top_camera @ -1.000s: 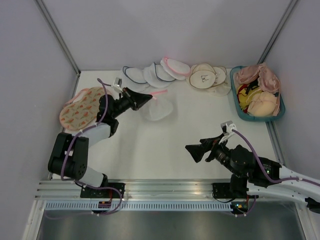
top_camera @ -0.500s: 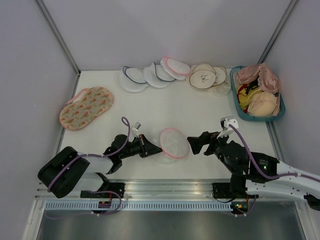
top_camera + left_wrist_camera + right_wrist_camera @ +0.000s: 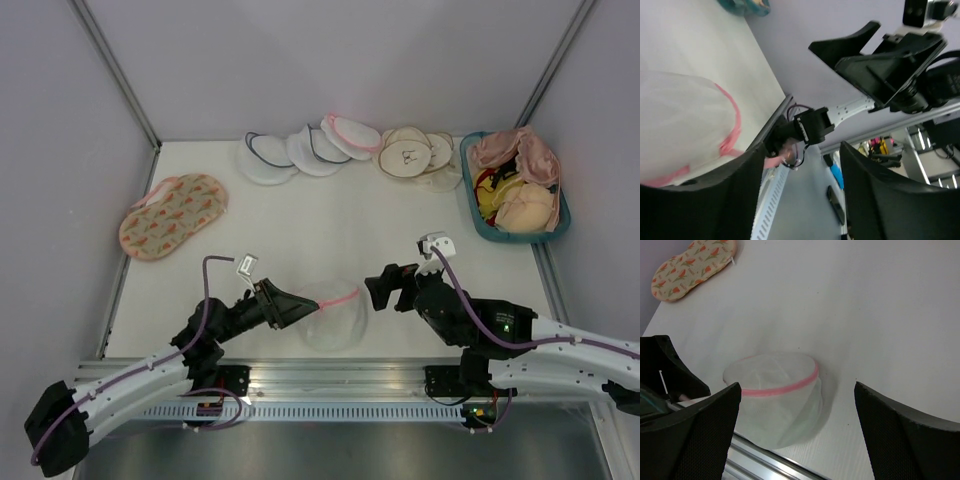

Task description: Unzip the laundry bag and remove the bra

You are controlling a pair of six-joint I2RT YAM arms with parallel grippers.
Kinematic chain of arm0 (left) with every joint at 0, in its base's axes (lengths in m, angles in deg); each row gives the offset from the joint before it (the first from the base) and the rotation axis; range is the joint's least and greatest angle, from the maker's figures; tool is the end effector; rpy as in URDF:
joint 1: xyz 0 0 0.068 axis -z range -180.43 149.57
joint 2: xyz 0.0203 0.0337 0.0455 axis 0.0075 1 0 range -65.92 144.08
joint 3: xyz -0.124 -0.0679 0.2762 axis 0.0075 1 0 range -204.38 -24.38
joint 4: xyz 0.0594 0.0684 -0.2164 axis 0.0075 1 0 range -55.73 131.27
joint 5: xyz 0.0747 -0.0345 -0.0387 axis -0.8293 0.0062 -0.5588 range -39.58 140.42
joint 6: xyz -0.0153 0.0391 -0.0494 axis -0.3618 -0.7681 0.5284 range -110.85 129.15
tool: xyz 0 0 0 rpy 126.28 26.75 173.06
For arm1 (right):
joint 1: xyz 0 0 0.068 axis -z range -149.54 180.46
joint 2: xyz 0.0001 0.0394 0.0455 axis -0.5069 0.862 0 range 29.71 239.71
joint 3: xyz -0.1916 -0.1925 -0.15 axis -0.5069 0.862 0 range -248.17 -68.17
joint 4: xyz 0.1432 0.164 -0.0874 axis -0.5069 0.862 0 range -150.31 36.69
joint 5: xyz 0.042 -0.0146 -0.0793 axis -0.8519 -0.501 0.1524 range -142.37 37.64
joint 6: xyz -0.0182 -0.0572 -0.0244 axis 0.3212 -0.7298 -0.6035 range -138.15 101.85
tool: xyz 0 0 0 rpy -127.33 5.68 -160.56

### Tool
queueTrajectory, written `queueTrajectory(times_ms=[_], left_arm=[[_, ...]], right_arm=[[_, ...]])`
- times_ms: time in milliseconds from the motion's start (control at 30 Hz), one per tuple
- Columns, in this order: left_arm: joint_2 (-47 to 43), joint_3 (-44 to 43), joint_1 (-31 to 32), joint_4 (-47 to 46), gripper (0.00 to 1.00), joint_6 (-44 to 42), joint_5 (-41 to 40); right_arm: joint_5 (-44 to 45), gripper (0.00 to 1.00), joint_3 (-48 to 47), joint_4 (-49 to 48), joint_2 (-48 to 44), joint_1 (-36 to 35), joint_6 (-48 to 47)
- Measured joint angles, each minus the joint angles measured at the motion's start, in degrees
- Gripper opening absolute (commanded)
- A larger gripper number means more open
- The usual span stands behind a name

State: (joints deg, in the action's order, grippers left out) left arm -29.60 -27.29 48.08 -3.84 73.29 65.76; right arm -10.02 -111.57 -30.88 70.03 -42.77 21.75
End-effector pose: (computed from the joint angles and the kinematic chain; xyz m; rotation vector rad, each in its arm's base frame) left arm 0.0641 -0.0928 0.2338 0.0155 1.7757 -1.7187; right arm 0.0620 0.0876 0.3314 -0.1069 1.9448 0.5766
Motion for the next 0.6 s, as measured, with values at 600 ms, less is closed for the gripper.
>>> queueTrajectory(times_ms=[600], left_arm=[[-2.7,-17.0,0.5,52.5,0.99,4.2,-9.4]], right_arm=[[0.0,0.98,-1.7,0.2,4.2,0.0,0.9]])
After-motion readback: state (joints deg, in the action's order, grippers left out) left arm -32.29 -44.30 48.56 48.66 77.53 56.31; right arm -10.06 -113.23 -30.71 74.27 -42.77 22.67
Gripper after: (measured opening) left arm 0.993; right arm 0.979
